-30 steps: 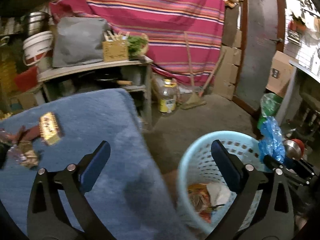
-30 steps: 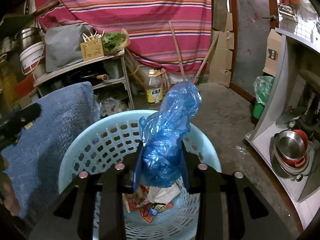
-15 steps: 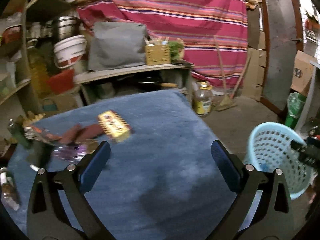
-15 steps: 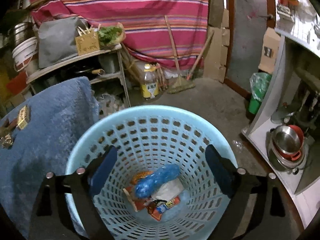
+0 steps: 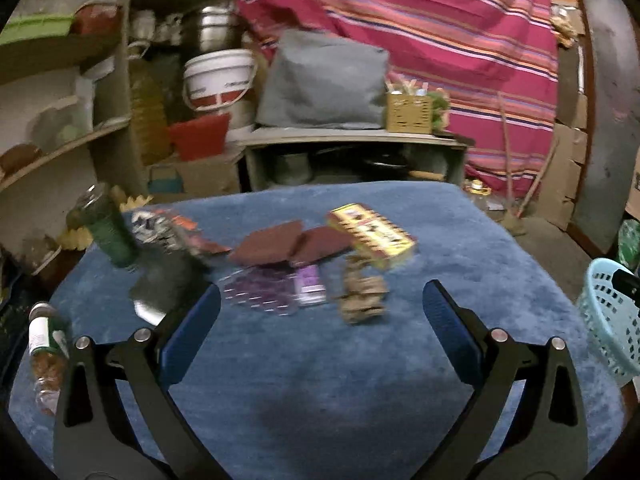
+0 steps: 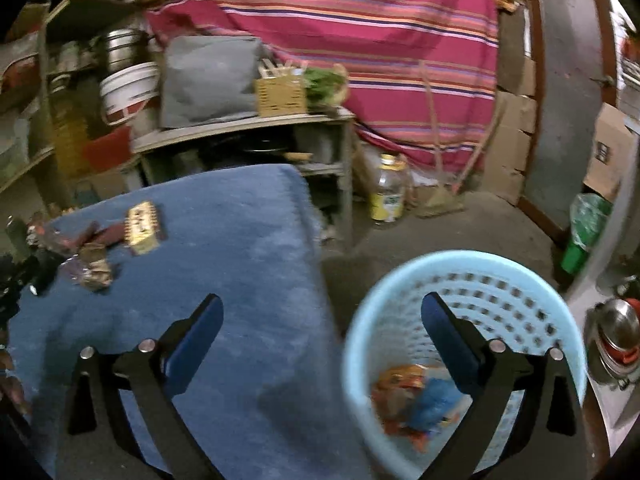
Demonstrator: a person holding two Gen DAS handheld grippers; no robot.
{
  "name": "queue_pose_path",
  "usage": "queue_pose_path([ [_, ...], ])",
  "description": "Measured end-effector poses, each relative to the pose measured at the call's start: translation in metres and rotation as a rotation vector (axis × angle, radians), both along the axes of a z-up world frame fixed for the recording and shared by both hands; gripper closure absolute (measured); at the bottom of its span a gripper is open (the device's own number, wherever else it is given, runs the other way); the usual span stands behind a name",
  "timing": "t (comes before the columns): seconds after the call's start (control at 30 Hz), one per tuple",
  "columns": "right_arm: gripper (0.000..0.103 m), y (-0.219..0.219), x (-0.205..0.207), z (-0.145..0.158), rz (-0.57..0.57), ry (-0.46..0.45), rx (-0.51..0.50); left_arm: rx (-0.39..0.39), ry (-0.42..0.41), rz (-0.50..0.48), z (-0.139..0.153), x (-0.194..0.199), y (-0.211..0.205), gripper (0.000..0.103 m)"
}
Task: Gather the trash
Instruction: 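Move the left gripper to the black mask while the right moves to the small brown paper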
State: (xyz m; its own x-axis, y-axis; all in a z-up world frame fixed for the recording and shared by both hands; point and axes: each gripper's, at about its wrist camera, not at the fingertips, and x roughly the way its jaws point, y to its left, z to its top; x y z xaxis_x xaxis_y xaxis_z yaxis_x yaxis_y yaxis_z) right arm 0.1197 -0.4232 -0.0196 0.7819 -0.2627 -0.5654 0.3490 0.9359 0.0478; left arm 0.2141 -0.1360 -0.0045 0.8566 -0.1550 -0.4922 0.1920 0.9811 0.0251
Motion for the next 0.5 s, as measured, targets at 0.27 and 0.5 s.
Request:
queue_pose_path([
  [0.27, 0.005, 0.059, 0.036, 0.007, 0.058, -0.055, 0.073, -0.023, 0.014, 0.099, -0.004, 0.022, 0.064, 0.005],
  [0.5, 0.004, 0.116, 0.075, 0.008, 0.108, -0.046, 0.075, -0.001, 0.077, 0.138, -0.015, 0.043, 0.112, 0.005],
])
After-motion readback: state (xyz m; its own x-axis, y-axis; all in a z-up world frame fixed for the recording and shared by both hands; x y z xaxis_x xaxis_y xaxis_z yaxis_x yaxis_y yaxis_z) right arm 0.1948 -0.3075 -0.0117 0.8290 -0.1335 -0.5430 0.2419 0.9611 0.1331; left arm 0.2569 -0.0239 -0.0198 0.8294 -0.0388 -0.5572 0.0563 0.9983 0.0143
